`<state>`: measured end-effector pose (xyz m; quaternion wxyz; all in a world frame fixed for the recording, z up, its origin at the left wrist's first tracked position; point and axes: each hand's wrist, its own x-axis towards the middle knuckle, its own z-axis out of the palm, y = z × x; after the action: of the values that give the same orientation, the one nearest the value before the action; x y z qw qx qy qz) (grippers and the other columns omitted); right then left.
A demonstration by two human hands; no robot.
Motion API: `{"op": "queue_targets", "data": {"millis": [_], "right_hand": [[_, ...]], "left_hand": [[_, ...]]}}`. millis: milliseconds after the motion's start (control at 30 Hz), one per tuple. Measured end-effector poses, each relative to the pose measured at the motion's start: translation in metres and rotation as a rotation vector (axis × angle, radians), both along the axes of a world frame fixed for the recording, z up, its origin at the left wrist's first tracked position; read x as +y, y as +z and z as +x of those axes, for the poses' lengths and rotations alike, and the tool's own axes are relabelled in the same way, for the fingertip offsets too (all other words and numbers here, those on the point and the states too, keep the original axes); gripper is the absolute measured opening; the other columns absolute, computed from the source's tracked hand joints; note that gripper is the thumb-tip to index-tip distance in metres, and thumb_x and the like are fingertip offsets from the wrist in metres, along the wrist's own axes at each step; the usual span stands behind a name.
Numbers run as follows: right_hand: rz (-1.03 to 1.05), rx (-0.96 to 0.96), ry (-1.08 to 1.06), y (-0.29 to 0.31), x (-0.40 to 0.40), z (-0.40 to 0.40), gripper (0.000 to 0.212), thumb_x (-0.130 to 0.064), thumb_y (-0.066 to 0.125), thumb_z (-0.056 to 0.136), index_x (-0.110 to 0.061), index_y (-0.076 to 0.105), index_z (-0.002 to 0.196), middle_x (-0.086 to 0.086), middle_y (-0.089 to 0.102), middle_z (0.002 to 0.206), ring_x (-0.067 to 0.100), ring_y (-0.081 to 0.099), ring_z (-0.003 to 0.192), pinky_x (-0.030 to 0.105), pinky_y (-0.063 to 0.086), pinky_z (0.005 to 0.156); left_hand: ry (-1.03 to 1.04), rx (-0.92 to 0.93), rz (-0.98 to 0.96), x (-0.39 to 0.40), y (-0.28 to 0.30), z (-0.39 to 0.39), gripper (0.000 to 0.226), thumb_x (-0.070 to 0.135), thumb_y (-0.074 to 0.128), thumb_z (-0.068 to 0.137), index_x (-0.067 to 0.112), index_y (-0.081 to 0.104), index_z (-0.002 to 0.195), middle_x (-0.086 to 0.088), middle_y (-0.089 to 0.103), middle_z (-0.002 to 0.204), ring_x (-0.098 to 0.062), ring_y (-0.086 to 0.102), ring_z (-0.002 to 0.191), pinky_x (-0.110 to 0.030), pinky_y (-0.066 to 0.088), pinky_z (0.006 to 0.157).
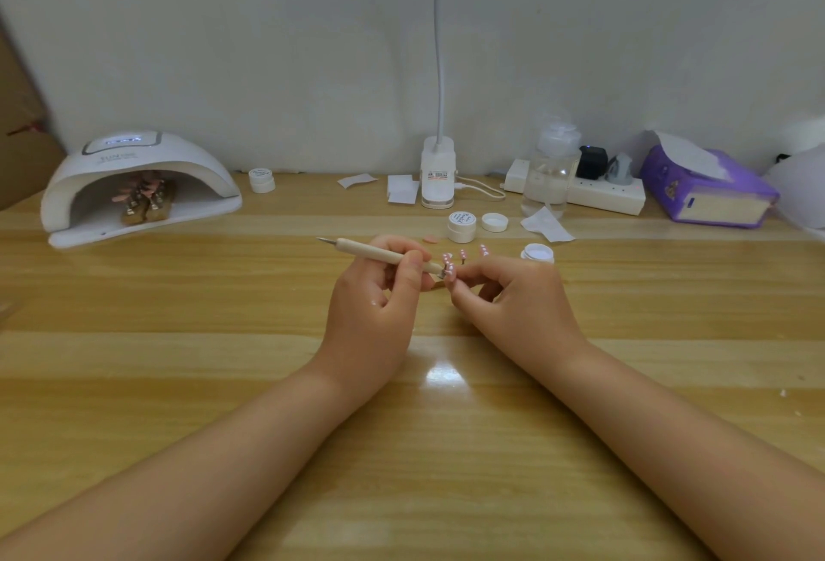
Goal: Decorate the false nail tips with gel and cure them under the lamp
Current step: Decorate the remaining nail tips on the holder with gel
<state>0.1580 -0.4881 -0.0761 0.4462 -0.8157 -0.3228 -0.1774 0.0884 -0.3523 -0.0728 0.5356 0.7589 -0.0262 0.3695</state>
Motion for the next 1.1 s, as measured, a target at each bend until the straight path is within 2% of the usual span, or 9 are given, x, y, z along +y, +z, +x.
{"op": "queue_targets", "data": {"millis": [100, 233, 633, 933, 1100], "right_hand": [[0.004, -0.003, -0.002, -0.0001, -0.0001, 0.0001, 0.009, -0.016, 0.072, 0.077, -0.024, 0.075, 0.08, -0.023, 0.062, 0.065, 0.005, 0.055, 0.054, 0.019, 0.045, 0.057], [-0.004, -0.001, -0.001, 0.0001, 0.0001, 0.0002, 0.009, -0.017, 0.072, 0.077, -0.025, 0.075, 0.08, -0.027, 0.059, 0.063, 0.006, 0.057, 0.056, 0.02, 0.047, 0.057], [-0.006, 0.017, -0.011, 0.0003, -0.0007, -0.0013, 0.008, -0.017, 0.071, 0.078, -0.023, 0.076, 0.081, -0.016, 0.068, 0.07, 0.005, 0.054, 0.052, 0.024, 0.048, 0.059], [-0.013, 0.031, -0.002, 0.0017, -0.0003, -0.0016, 0.008, -0.017, 0.071, 0.079, -0.022, 0.076, 0.083, -0.014, 0.069, 0.071, 0.008, 0.055, 0.054, 0.029, 0.05, 0.061], [-0.014, 0.025, -0.01, 0.0012, -0.0003, -0.0015, 0.007, -0.018, 0.071, 0.079, -0.022, 0.076, 0.083, -0.014, 0.069, 0.071, 0.007, 0.055, 0.054, 0.027, 0.049, 0.06]], "left_hand": [[-0.012, -0.004, -0.006, 0.0005, -0.0005, 0.0004, 0.012, 0.026, 0.047, 0.09, 0.028, 0.058, 0.085, 0.022, 0.067, 0.077, 0.0, 0.066, 0.073, -0.023, 0.055, 0.071], [-0.018, -0.003, -0.006, 0.0008, -0.0015, 0.0013, 0.012, 0.026, 0.048, 0.091, 0.03, 0.058, 0.085, 0.021, 0.068, 0.077, -0.001, 0.067, 0.075, -0.025, 0.055, 0.072], [-0.005, -0.001, 0.002, -0.0005, 0.0004, 0.0003, 0.012, 0.026, 0.048, 0.09, 0.028, 0.058, 0.084, 0.022, 0.067, 0.075, -0.001, 0.067, 0.074, -0.028, 0.056, 0.073], [-0.001, -0.002, 0.006, -0.0007, 0.0012, 0.0, 0.012, 0.027, 0.047, 0.09, 0.028, 0.058, 0.085, 0.021, 0.067, 0.076, -0.001, 0.067, 0.074, -0.026, 0.056, 0.072], [-0.016, -0.027, -0.05, -0.0012, 0.0014, -0.0002, 0.012, 0.025, 0.047, 0.09, 0.026, 0.058, 0.084, 0.018, 0.068, 0.075, 0.0, 0.066, 0.071, -0.013, 0.048, 0.066]]}}
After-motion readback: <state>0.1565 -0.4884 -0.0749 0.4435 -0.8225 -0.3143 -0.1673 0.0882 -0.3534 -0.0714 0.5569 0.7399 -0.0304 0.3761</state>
